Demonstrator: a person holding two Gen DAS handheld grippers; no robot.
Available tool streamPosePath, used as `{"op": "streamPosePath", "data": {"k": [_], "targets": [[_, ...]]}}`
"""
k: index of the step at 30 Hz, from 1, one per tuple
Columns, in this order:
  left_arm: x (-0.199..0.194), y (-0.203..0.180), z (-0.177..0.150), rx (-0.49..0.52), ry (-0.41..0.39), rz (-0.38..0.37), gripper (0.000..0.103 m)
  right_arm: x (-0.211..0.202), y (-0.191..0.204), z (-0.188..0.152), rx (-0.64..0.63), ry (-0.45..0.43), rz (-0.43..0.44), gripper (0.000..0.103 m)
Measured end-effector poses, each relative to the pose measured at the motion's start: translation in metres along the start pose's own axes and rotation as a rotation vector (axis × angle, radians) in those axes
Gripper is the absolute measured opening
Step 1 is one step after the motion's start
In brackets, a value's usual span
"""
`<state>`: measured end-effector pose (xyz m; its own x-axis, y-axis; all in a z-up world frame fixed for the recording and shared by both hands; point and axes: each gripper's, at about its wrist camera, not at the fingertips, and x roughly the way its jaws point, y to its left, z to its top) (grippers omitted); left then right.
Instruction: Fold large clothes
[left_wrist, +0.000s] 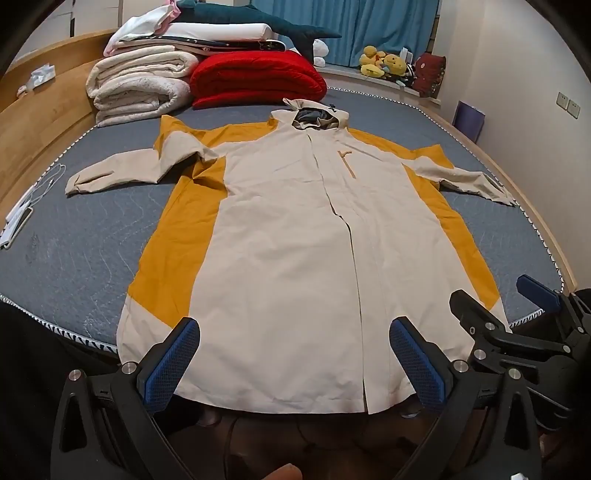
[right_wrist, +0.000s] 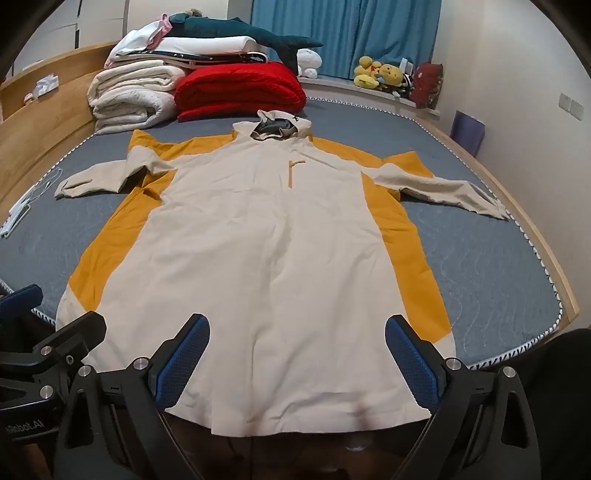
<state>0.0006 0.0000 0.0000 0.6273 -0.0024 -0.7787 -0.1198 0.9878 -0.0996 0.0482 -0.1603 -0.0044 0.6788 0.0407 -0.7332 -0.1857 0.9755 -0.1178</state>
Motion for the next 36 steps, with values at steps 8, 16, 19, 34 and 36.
{"op": "streamPosePath", "data": {"k": [8,16,19,34,36], "targets": [[-0.0022,-0.0041,-0.0021,0.004,0.000,0.007,0.103,-0.0020,0.0002,0.0003,-0.004,-0.013,-0.006,0.096],[-0.0022,-0.0027,-0.0026,0.006,0.000,0.008,0.103,-0.0026,-0.0005,0.0011,-0.005,-0.015,-0.006,0.096],[-0.0026,-0.0025,-0.0033,0.006,0.000,0.008,0.103,-0.0027,-0.0006,0.0012,-0.005,-0.015,-0.006,0.095],[-0.0027,-0.0023,-0.0021,0.006,0.000,0.008,0.103,-0.0035,-0.0007,0.0029,-0.007,-0.022,-0.008,0.095],[-0.0029,-0.0023,-0.0024,0.006,0.001,0.007,0.103,-0.0035,-0.0007,0.0022,-0.006,-0.022,-0.008,0.095]]}}
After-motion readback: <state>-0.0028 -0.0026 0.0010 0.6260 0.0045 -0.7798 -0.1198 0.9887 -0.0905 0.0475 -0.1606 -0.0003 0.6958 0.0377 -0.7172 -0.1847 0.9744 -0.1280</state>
